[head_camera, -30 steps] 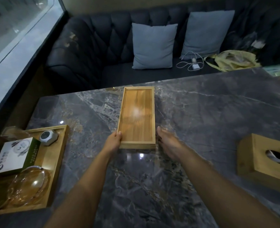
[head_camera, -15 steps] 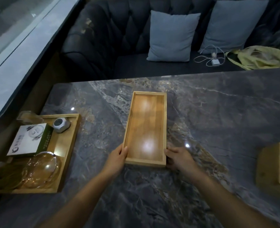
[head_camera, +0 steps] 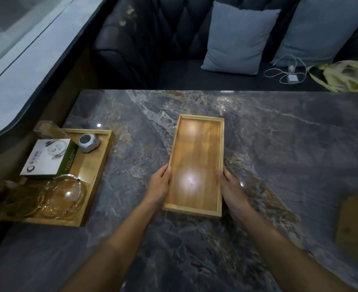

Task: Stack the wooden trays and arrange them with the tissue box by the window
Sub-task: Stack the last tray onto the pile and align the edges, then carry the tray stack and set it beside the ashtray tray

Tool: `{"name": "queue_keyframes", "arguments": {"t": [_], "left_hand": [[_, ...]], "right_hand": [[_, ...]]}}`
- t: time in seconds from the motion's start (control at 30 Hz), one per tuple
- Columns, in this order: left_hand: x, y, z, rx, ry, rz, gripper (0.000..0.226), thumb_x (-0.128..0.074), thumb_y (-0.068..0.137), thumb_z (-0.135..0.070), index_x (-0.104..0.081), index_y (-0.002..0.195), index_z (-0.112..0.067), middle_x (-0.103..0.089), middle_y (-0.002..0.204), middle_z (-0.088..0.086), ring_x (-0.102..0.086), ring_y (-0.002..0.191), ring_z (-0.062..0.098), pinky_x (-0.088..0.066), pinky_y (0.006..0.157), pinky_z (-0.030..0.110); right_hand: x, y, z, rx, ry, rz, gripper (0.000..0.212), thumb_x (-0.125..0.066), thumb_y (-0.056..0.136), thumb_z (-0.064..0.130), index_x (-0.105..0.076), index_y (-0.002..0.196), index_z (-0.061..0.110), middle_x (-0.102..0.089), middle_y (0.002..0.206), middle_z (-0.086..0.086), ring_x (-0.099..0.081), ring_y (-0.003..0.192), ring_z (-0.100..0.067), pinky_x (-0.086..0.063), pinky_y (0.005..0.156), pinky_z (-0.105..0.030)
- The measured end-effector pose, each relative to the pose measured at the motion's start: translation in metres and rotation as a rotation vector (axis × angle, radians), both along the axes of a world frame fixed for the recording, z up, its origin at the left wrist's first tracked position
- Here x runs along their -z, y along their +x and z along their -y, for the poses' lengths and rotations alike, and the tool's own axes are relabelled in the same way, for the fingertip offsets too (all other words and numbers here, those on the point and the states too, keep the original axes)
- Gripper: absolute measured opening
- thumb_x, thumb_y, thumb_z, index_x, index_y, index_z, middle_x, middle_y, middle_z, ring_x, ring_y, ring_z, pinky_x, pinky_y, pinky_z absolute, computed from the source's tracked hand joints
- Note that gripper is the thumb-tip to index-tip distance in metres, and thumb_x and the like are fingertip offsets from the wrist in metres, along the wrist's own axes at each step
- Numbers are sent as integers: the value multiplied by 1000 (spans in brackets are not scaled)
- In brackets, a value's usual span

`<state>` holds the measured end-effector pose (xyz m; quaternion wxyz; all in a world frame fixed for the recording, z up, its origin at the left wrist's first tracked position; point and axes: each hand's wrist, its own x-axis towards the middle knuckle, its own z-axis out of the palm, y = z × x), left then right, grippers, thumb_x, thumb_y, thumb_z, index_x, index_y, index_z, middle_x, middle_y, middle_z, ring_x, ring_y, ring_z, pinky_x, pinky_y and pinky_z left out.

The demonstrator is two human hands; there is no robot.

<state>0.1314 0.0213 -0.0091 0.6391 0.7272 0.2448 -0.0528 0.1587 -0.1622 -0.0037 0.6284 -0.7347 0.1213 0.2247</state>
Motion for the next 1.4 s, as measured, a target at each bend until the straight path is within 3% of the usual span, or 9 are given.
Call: {"name": "queue_keyframes", "arguments": {"t": [0.23,0.33,0.47,0.6,0.73,0.87,1.03,1.2,1.4], "left_hand": [[1,-7,-13,25,66,31,29,-37,97,-25,-60,114,-23,-64,93,-12,-61,75,-11,-46,63,4],[-4,-17,-27,-37,70,-29,31,-37,96,-30,-60,116,-19,-62,98,-7,-57,83,1,-44,71,19],[-9,-34,-61,-69,85,-87,26,-38,96,-34,-63,101,-29,-62,86,-13,-56,80,4,-40,67,22],[-17,-51,-89,-93,111,-82,29,-38,96,-26,-63,106,-16,-64,98,-1,-58,92,13,-43,74,25],[-25,-66,-108,-258,-2,-165,33,-43,95,-28,-57,119,-10,-63,106,6,-59,93,16,-46,82,31],[-36,-91,-125,-270,5,-274,34,-49,92,-32,-58,118,-14,-61,109,5,-58,89,12,-47,76,30],[-47,-137,-140,-146,448,-406,31,-50,89,-39,-61,110,-18,-63,103,-1,-60,95,19,-49,83,37],[-46,-155,-111,-522,-100,-411,33,-54,87,-41,-58,96,-9,-68,84,16,-69,69,22,-58,51,30],[-27,-151,-76,-660,-583,-321,32,-67,79,-37,-59,97,-11,-69,93,20,-73,75,24,-59,57,30]], "right_hand": [[-2,-4,-12,-19,-34,29,37,-36,98,31,-49,132,25,-58,129,-2,-55,114,-20,-44,101,-44],[1,-10,-28,-37,-19,25,36,-35,98,31,-51,131,26,-61,125,0,-59,107,-15,-49,96,-39],[6,-23,-59,-91,-9,29,36,-33,99,33,-47,132,32,-60,103,16,-53,80,14,-44,61,-5],[6,-31,-93,-161,24,43,35,-34,98,34,-46,131,30,-59,110,10,-51,87,9,-42,70,-14],[6,-39,-118,-233,64,60,39,-35,98,31,-40,136,27,-55,106,26,-52,87,13,-43,70,-3],[8,-41,-125,-302,58,24,44,-38,96,39,-38,139,28,-53,126,13,-51,113,-8,-40,102,-31],[9,-18,-123,-205,19,33,33,-44,96,28,-64,111,7,-66,106,-10,-61,96,-23,-48,87,-41],[1,47,-137,-199,-65,46,27,-52,90,34,-65,98,12,-69,102,-13,-64,97,-30,-51,90,-53],[-6,109,-159,-207,-21,27,38,-50,91,38,-51,120,14,-61,108,-8,-62,97,-26,-53,83,-39]]}}
